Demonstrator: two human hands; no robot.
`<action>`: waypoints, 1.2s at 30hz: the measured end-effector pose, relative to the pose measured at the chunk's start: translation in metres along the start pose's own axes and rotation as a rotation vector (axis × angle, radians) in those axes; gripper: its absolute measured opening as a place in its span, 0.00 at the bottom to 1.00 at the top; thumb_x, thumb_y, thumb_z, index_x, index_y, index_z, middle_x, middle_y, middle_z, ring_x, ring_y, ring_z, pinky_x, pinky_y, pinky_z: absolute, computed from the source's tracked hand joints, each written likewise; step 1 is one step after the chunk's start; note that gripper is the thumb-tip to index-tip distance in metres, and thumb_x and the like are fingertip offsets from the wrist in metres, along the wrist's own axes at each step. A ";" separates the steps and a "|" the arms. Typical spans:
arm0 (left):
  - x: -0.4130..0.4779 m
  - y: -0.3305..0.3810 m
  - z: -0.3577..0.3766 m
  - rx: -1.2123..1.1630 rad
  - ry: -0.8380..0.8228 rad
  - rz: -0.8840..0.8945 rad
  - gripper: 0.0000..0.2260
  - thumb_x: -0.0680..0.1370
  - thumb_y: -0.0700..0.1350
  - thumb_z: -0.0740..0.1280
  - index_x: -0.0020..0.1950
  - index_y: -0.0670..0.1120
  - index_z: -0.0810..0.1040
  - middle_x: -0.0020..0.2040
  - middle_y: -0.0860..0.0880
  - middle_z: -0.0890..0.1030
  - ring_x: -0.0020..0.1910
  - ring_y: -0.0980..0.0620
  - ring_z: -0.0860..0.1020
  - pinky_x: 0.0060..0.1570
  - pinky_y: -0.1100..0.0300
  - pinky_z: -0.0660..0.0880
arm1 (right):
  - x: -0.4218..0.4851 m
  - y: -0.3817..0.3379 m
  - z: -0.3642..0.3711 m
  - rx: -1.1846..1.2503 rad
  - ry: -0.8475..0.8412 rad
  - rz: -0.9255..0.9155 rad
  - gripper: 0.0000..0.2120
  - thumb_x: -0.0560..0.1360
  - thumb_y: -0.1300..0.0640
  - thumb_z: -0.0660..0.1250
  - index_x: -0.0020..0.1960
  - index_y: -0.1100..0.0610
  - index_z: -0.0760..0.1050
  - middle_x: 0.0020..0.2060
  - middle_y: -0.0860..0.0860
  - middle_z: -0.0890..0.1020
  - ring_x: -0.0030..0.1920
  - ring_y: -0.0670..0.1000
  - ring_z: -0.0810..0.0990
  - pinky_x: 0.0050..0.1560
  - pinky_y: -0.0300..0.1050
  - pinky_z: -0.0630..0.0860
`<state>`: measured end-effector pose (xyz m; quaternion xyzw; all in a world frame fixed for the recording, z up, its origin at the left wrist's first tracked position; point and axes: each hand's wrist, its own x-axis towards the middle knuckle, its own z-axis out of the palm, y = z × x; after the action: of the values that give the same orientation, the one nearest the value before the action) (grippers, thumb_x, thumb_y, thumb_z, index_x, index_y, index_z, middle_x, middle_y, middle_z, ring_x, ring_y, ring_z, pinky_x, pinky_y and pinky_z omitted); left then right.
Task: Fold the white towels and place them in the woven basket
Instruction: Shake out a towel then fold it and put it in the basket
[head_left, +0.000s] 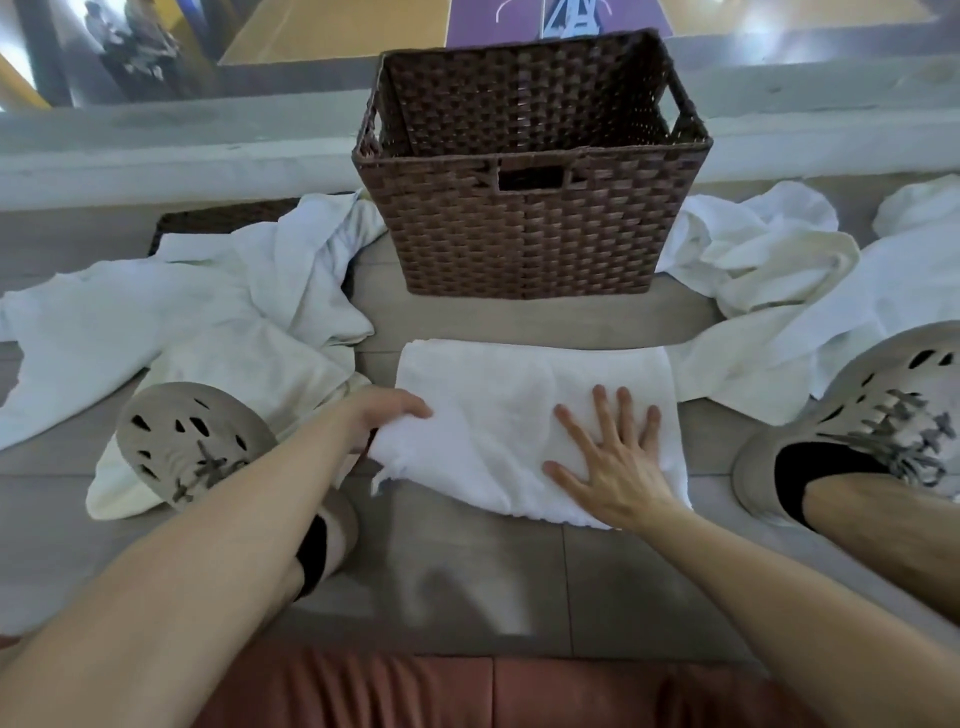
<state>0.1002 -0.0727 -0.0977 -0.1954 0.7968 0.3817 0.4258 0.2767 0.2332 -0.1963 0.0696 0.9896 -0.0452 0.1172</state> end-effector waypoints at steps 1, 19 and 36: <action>0.000 0.006 -0.011 0.005 0.018 0.026 0.24 0.70 0.46 0.82 0.62 0.37 0.83 0.54 0.38 0.88 0.52 0.37 0.87 0.59 0.40 0.84 | 0.003 -0.010 -0.002 0.004 -0.017 0.006 0.41 0.77 0.19 0.40 0.84 0.34 0.34 0.84 0.56 0.30 0.81 0.65 0.26 0.77 0.75 0.30; -0.077 0.057 0.124 0.310 -0.238 0.577 0.05 0.79 0.44 0.75 0.54 0.48 0.83 0.49 0.46 0.88 0.47 0.48 0.88 0.54 0.48 0.86 | 0.073 0.008 -0.110 1.051 -0.201 0.488 0.12 0.71 0.61 0.78 0.53 0.65 0.83 0.49 0.61 0.87 0.41 0.56 0.84 0.43 0.52 0.83; 0.001 -0.040 0.177 1.068 0.370 1.074 0.30 0.80 0.68 0.54 0.80 0.61 0.71 0.88 0.44 0.53 0.88 0.43 0.47 0.85 0.41 0.47 | -0.041 0.034 -0.072 -0.003 0.369 -0.649 0.24 0.79 0.38 0.67 0.61 0.58 0.80 0.56 0.56 0.80 0.58 0.60 0.77 0.66 0.56 0.72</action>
<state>0.2189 0.0387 -0.1775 0.3883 0.9161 0.0615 0.0789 0.3045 0.2692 -0.1189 -0.2410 0.9647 -0.0651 -0.0837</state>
